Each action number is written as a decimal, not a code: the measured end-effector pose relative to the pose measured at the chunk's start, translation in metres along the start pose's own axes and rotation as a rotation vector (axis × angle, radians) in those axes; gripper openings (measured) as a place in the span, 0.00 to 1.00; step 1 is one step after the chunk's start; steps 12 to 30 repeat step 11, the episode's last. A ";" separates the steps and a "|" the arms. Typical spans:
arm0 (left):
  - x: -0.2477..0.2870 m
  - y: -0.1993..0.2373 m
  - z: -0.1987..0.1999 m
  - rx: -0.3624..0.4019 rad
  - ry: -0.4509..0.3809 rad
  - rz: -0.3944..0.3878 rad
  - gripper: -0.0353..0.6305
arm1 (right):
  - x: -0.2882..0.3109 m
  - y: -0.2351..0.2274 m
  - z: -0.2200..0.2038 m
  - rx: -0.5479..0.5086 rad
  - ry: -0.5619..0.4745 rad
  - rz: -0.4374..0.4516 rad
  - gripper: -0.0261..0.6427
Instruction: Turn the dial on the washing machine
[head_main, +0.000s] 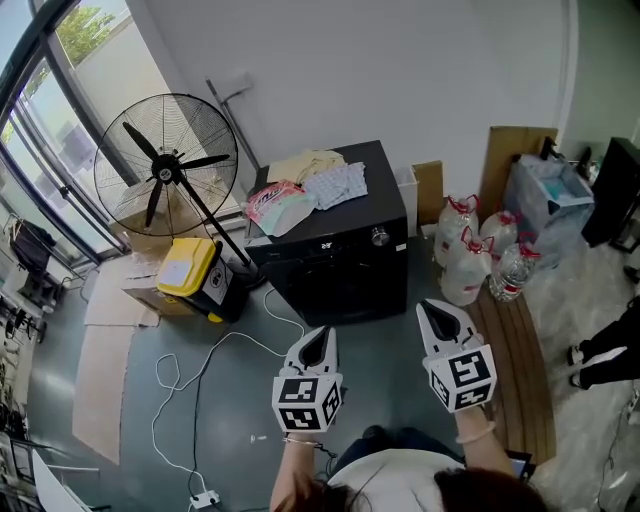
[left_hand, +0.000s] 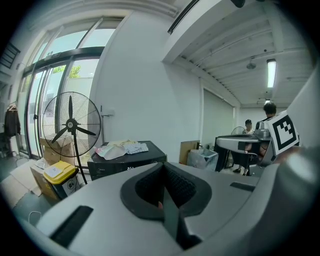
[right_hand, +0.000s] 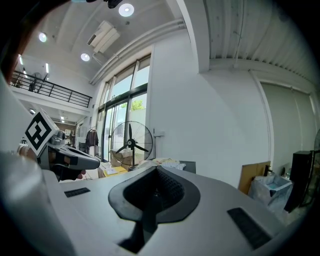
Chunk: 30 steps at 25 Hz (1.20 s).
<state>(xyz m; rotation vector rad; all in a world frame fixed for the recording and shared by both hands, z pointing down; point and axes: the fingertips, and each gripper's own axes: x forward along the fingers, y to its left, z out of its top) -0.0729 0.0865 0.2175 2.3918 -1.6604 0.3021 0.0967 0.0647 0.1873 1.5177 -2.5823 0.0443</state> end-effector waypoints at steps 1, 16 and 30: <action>0.000 -0.001 0.000 0.001 -0.001 -0.001 0.08 | -0.001 -0.001 0.000 0.001 -0.002 -0.002 0.08; 0.006 -0.002 0.003 0.008 0.000 -0.003 0.08 | 0.000 -0.005 -0.001 0.011 0.000 -0.007 0.08; 0.006 -0.002 0.003 0.008 0.000 -0.003 0.08 | 0.000 -0.005 -0.001 0.011 0.000 -0.007 0.08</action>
